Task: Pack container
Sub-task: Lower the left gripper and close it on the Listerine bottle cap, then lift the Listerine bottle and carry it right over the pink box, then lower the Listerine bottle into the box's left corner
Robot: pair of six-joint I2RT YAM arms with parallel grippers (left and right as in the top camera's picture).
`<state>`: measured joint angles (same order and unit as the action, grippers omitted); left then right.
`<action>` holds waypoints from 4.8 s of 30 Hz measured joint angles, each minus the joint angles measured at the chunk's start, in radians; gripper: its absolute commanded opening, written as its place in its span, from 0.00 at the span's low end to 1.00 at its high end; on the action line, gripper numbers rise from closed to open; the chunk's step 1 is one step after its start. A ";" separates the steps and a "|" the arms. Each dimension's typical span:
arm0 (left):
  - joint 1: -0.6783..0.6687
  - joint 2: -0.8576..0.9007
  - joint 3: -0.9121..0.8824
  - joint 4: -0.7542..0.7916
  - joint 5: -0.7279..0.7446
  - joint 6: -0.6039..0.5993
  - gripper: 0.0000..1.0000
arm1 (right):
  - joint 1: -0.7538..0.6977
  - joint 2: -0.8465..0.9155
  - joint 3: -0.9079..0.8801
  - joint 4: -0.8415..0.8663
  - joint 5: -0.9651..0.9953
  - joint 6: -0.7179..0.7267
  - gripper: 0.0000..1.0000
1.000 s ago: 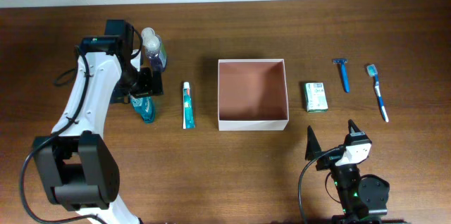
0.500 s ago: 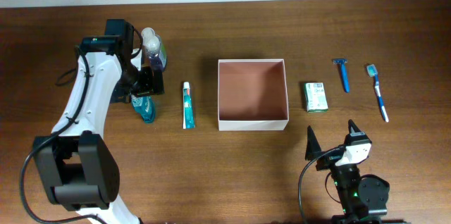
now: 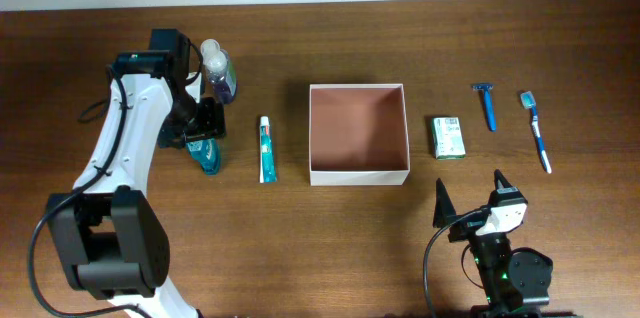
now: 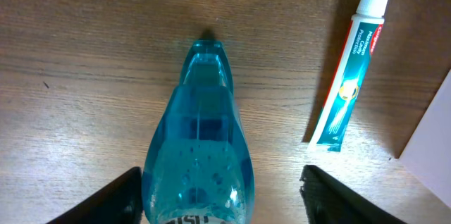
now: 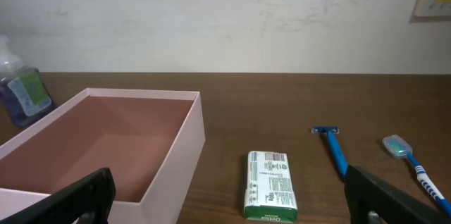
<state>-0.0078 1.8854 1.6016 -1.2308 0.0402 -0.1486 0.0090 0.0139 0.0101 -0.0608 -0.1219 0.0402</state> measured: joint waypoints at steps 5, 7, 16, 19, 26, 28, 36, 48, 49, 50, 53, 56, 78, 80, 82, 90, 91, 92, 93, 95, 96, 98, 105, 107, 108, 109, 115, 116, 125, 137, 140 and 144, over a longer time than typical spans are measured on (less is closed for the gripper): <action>0.000 0.000 0.000 0.000 -0.007 0.002 0.59 | 0.000 0.000 0.000 0.000 0.000 0.000 0.99; 0.000 0.000 0.000 0.000 -0.007 0.002 0.59 | 0.000 0.000 0.000 0.000 0.000 0.001 0.99; 0.001 0.000 0.000 -0.012 -0.007 0.002 0.59 | 0.000 0.000 0.000 0.000 0.000 0.000 0.99; 0.001 0.000 0.000 -0.012 -0.007 0.002 0.59 | 0.000 0.000 0.000 0.000 0.000 0.000 0.99; 0.001 0.000 0.000 -0.013 -0.026 -0.002 0.41 | 0.000 0.000 0.000 0.000 0.000 0.000 0.99; 0.001 0.002 0.000 -0.014 -0.029 0.002 0.41 | 0.000 0.000 0.000 0.000 0.000 0.000 0.99; 0.001 0.002 0.000 -0.014 -0.030 0.002 0.41 | 0.000 0.000 0.000 0.000 0.000 0.000 0.99; 0.001 0.005 0.009 -0.026 -0.029 0.002 0.11 | 0.000 0.000 0.000 0.000 0.000 0.000 0.99; 0.001 0.008 0.016 -0.033 -0.029 0.002 0.11 | 0.000 0.000 0.000 0.000 0.000 0.000 0.99; 0.001 0.013 0.026 -0.046 -0.027 0.002 0.11 | 0.000 0.000 0.000 0.000 0.000 0.001 0.99; 0.001 0.022 0.080 -0.096 -0.015 0.002 0.08 | 0.000 0.000 0.000 0.000 0.000 0.000 0.99; 0.001 0.022 0.166 -0.153 -0.006 0.002 0.05 | 0.000 0.000 0.000 0.000 0.000 0.000 0.99; -0.321 0.022 0.716 -0.179 0.106 -0.040 0.01 | 0.000 0.000 0.000 0.000 0.000 0.000 0.99; -0.372 0.022 0.716 -0.135 0.105 -0.047 0.01 | 0.000 0.000 0.000 0.000 0.000 0.000 0.99; -0.419 0.023 0.716 -0.103 0.096 -0.058 0.01 | 0.000 0.000 0.000 0.000 0.000 0.000 0.99; -0.541 0.029 0.716 -0.033 -0.024 -0.119 0.01 | 0.000 0.000 0.000 0.000 0.000 0.000 0.99; -0.546 0.034 0.716 -0.028 -0.032 -0.123 0.01 | 0.000 0.000 0.000 0.000 0.000 0.000 0.99; -0.548 0.040 0.716 -0.024 -0.039 -0.126 0.01 | 0.000 0.000 0.000 0.000 0.000 0.000 0.99; -0.548 0.049 0.716 -0.021 -0.045 -0.129 0.01 | 0.000 0.000 0.000 0.000 0.000 0.001 0.99; -0.548 0.074 0.718 -0.020 -0.056 -0.134 0.01 | 0.000 0.000 0.000 0.000 0.000 0.000 0.99; -0.548 0.092 0.718 -0.019 -0.060 -0.135 0.01 | 0.000 0.000 0.000 0.000 0.000 0.000 0.99; -0.548 0.129 0.718 -0.017 -0.064 -0.137 0.01 | 0.000 0.000 0.000 0.000 0.000 0.000 0.99; -0.548 0.258 0.718 -0.006 -0.059 -0.141 0.01 | 0.000 0.000 0.000 0.000 0.000 0.000 0.99; -0.548 0.283 0.718 -0.011 -0.059 -0.141 0.01 | 0.000 0.000 0.000 0.000 0.000 0.000 0.99; -0.548 0.293 0.718 -0.018 -0.059 -0.141 0.00 | 0.000 0.000 0.000 0.000 0.000 0.000 0.99; -0.548 0.302 0.718 -0.026 -0.059 -0.141 0.01 | 0.000 0.000 0.000 0.000 0.000 0.001 0.99; -0.548 0.322 0.718 -0.044 -0.060 -0.141 0.01 | 0.000 0.000 0.000 0.000 0.000 0.000 0.99; -0.548 0.322 0.718 -0.044 -0.060 -0.141 0.01 | 0.000 0.000 0.000 0.000 0.000 0.000 0.99; -0.548 0.322 0.692 -0.047 -0.089 -0.168 0.01 | 0.000 0.000 0.000 0.000 0.000 0.000 0.99; -0.548 0.324 0.651 -0.042 -0.101 -0.193 0.01 | 0.000 0.000 0.000 0.000 0.000 0.000 0.99; -0.548 0.325 0.651 -0.042 -0.101 -0.193 0.01 | 0.000 0.000 0.000 0.000 0.000 0.000 0.99; -0.548 0.331 0.651 -0.042 -0.101 -0.193 0.01 | 0.000 0.000 0.000 0.000 0.000 0.000 0.99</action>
<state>-0.5560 2.2166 2.2524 -1.2728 -0.0608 -0.3412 0.0090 0.0139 0.0101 -0.0608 -0.1219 0.0402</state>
